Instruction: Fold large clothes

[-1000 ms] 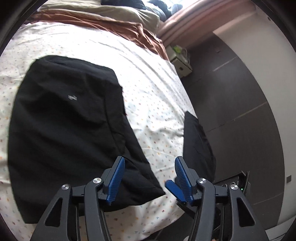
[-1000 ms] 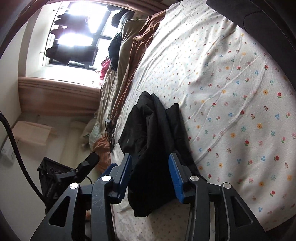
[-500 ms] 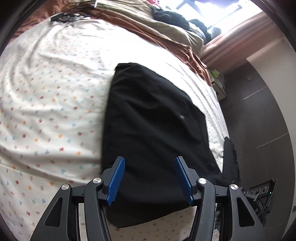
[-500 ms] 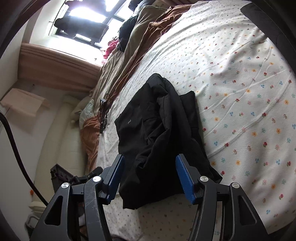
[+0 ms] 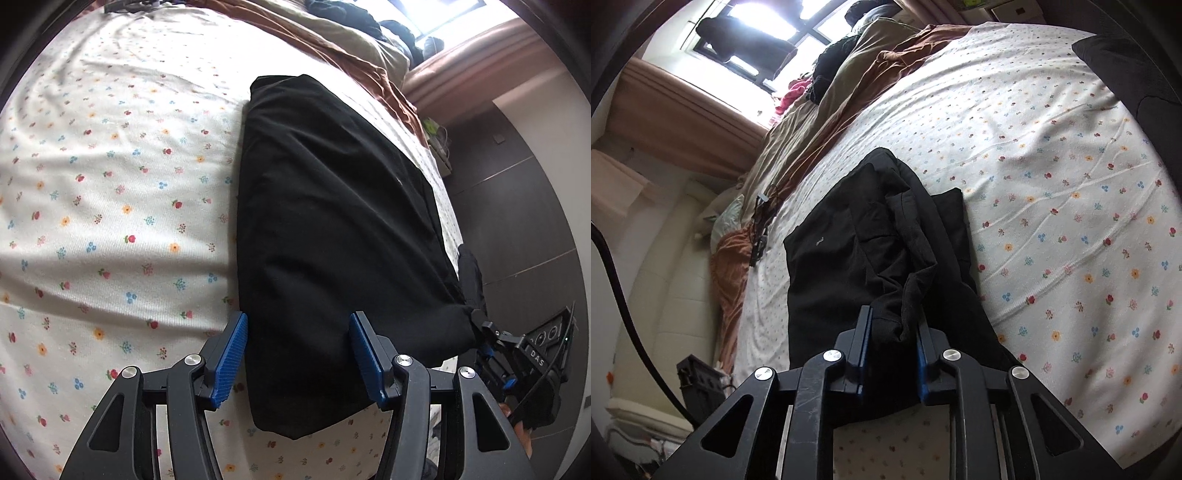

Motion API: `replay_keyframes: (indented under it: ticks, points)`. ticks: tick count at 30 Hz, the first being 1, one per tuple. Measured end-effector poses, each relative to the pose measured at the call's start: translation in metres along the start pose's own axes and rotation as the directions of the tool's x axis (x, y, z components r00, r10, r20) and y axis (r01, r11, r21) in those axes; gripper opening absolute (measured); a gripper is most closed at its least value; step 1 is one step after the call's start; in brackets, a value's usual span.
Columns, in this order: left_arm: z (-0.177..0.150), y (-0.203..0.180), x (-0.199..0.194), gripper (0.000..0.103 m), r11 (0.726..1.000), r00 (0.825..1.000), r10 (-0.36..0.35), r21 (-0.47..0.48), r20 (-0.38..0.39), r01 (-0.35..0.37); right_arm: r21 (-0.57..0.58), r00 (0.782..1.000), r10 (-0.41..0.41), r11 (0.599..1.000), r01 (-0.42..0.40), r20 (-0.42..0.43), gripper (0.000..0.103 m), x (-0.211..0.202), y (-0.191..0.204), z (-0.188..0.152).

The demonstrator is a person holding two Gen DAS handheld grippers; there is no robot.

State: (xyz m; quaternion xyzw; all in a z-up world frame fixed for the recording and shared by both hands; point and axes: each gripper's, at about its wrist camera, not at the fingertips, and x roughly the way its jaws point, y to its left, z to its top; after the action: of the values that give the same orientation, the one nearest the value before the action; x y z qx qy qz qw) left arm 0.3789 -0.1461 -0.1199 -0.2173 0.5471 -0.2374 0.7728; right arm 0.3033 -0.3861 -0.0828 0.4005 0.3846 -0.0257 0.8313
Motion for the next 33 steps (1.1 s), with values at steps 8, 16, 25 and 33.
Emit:
replay_keyframes:
  ticks: [8,16,25,33]
  points:
    - [-0.005,0.011,-0.005,0.055,0.999,0.999,-0.048,-0.021,-0.026,0.047,0.013,1.0,-0.017,1.0,0.017,0.004,0.016,-0.006,0.003,-0.007]
    - [-0.011,0.011,-0.011,0.053,0.999,0.998,-0.048,-0.025,-0.026,0.048,-0.101,0.999,-0.036,0.994,0.032,-0.039,0.015,-0.012,0.016,-0.006]
    - [-0.007,-0.001,-0.014,0.053,0.999,0.999,-0.047,0.02,-0.018,0.047,-0.016,0.995,0.078,0.997,-0.079,-0.07,0.013,-0.008,-0.029,-0.016]
    - [-0.008,-0.017,-0.01,0.052,0.993,0.999,-0.044,0.106,-0.017,0.045,0.073,0.985,0.157,0.986,-0.152,-0.077,0.011,0.013,-0.076,-0.036]
